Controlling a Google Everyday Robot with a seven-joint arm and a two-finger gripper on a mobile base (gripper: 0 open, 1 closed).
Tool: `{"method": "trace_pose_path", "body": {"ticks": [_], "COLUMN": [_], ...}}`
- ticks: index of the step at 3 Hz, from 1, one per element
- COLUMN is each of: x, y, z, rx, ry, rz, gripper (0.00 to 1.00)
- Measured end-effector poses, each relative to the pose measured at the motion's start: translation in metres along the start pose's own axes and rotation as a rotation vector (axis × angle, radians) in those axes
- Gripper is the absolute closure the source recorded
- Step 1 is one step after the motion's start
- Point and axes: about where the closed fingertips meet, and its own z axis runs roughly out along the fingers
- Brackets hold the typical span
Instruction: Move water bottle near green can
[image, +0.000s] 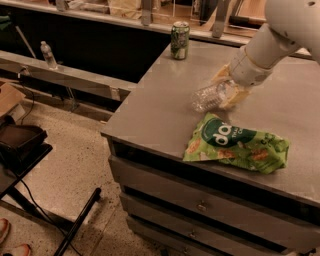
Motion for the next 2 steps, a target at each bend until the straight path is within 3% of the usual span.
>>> {"method": "trace_pose_path", "body": {"ticks": [1, 2], "x": [-0.0136, -0.0149], "y": [0.0138, 0.0146], "z": [-0.0074, -0.0056], "rx": [0.006, 0.001], "ry": [0.022, 0.021], "rz": [0.013, 0.012], "gripper": [0.87, 1.00]}}
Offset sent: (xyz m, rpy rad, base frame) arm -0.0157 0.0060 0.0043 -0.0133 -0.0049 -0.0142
